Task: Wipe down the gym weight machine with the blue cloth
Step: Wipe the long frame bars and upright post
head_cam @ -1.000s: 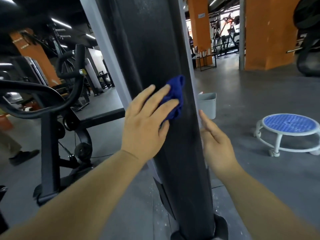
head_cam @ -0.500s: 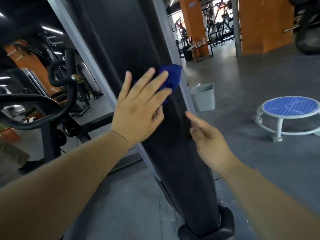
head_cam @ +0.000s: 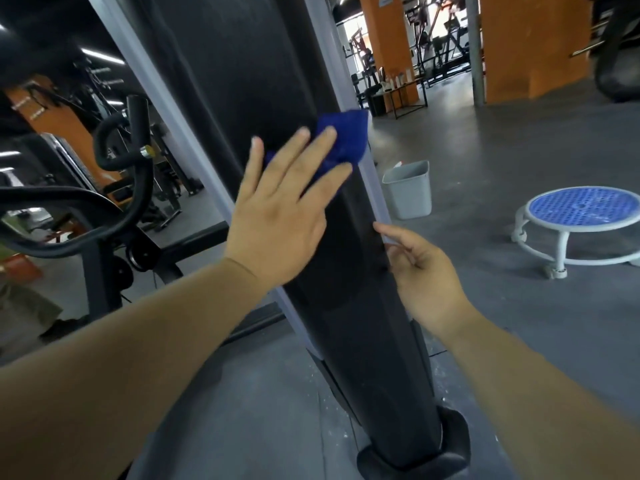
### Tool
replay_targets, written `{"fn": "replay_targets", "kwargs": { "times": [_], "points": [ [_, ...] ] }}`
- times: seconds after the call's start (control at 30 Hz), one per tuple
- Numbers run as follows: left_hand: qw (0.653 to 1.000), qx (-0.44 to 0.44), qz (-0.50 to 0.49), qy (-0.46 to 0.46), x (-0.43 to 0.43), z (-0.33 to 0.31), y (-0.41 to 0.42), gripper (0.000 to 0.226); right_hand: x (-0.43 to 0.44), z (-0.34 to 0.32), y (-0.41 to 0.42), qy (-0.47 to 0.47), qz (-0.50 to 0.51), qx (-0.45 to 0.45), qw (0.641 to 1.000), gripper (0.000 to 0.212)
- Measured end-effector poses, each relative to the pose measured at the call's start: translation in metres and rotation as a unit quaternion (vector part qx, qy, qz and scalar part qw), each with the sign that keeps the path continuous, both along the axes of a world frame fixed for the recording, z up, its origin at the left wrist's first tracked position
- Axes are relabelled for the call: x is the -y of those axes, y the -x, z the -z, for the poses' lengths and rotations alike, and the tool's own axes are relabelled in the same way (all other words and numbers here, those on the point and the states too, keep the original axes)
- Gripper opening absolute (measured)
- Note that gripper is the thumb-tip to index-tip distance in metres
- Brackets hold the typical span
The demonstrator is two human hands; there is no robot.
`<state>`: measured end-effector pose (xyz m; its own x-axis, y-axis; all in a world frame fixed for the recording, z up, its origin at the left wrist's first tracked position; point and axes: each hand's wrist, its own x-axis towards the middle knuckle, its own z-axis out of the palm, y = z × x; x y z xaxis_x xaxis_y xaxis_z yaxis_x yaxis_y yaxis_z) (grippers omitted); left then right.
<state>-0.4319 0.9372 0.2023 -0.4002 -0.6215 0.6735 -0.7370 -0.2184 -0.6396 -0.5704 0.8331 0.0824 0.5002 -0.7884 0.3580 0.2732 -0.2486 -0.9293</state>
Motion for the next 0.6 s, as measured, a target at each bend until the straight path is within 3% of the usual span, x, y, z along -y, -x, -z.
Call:
{"fn": "replay_targets", "kwargs": {
  "times": [0.1,0.17,0.2,0.27,0.37,0.47,0.53,0.6],
  "points": [
    [0.989,0.034,-0.013,-0.143,-0.024,0.054,-0.013,0.063,-0.004,0.002,-0.001,0.004,0.028,0.001,1.0,0.047],
    [0.966,0.075,-0.042,-0.246,-0.038,0.077,-0.019,0.084,-0.003,0.003,0.003,0.003,0.082,-0.002,0.997,0.042],
    [0.958,0.092,-0.055,-0.268,-0.042,0.08,-0.02,0.093,-0.003,0.001,0.005,-0.018,0.097,0.008,0.995,0.037],
    [0.962,0.084,-0.046,-0.255,-0.045,0.072,-0.018,0.085,-0.006,-0.006,0.01,-0.085,0.077,0.035,0.993,0.029],
    [0.975,0.018,0.002,-0.221,-0.04,0.055,-0.016,0.062,-0.018,-0.022,0.018,-0.181,-0.049,0.054,0.981,0.023],
    [0.977,-0.06,0.04,-0.202,-0.033,0.041,-0.002,0.066,-0.028,-0.03,0.022,-0.209,-0.177,0.076,0.959,0.027],
    [0.958,-0.207,0.103,-0.17,-0.033,0.032,0.015,0.062,-0.033,-0.033,0.023,-0.219,-0.218,0.116,0.944,0.032],
    [0.917,-0.321,0.144,-0.187,-0.036,0.027,0.029,0.064,-0.038,-0.039,0.022,-0.241,-0.222,0.168,0.93,0.033]
  ]
}}
